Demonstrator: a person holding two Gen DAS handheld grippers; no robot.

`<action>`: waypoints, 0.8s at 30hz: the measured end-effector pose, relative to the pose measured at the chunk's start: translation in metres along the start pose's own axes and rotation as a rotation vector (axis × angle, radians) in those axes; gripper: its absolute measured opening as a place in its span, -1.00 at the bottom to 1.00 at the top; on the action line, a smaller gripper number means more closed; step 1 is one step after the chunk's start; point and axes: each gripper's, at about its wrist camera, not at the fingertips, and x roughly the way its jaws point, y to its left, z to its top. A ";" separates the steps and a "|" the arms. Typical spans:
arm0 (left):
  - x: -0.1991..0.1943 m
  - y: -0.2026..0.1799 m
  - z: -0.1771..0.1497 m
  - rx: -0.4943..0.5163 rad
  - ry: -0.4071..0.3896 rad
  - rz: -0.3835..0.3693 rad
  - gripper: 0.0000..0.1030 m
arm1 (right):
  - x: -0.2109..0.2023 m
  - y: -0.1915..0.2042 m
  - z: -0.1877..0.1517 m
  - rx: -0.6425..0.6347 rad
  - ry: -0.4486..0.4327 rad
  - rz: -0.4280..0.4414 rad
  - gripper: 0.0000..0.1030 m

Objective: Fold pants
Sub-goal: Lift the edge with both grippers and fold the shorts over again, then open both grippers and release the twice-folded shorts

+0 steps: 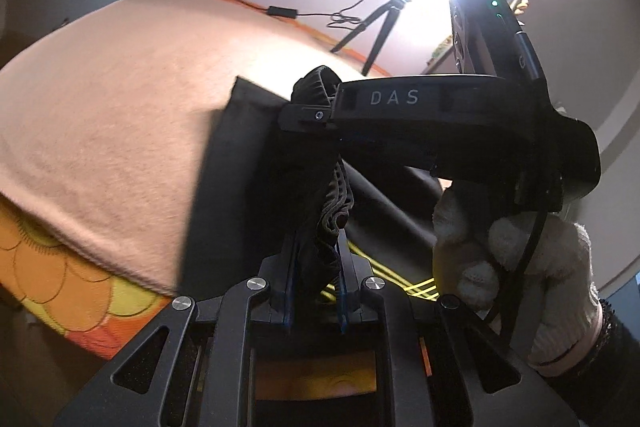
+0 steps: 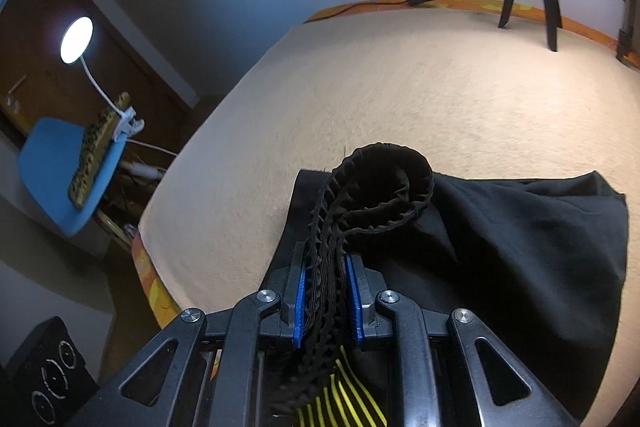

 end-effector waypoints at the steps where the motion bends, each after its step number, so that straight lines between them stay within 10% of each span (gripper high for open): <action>1: 0.000 0.002 -0.001 -0.006 0.002 0.001 -0.73 | 0.003 0.000 -0.001 0.000 0.007 0.004 -0.68; 6: -0.008 0.011 0.000 -0.030 -0.006 0.007 -0.73 | 0.013 0.010 0.003 -0.021 0.013 0.013 -0.66; 10: -0.015 0.023 -0.002 -0.064 -0.012 0.031 -0.73 | 0.014 0.014 0.010 -0.009 0.015 0.090 -0.09; 14: -0.026 0.035 -0.010 -0.092 -0.014 0.061 -0.66 | 0.003 0.011 0.018 0.035 -0.032 0.192 0.02; 24: -0.062 0.027 0.002 -0.058 -0.129 0.157 -0.35 | -0.049 -0.030 0.026 0.066 -0.125 0.122 0.09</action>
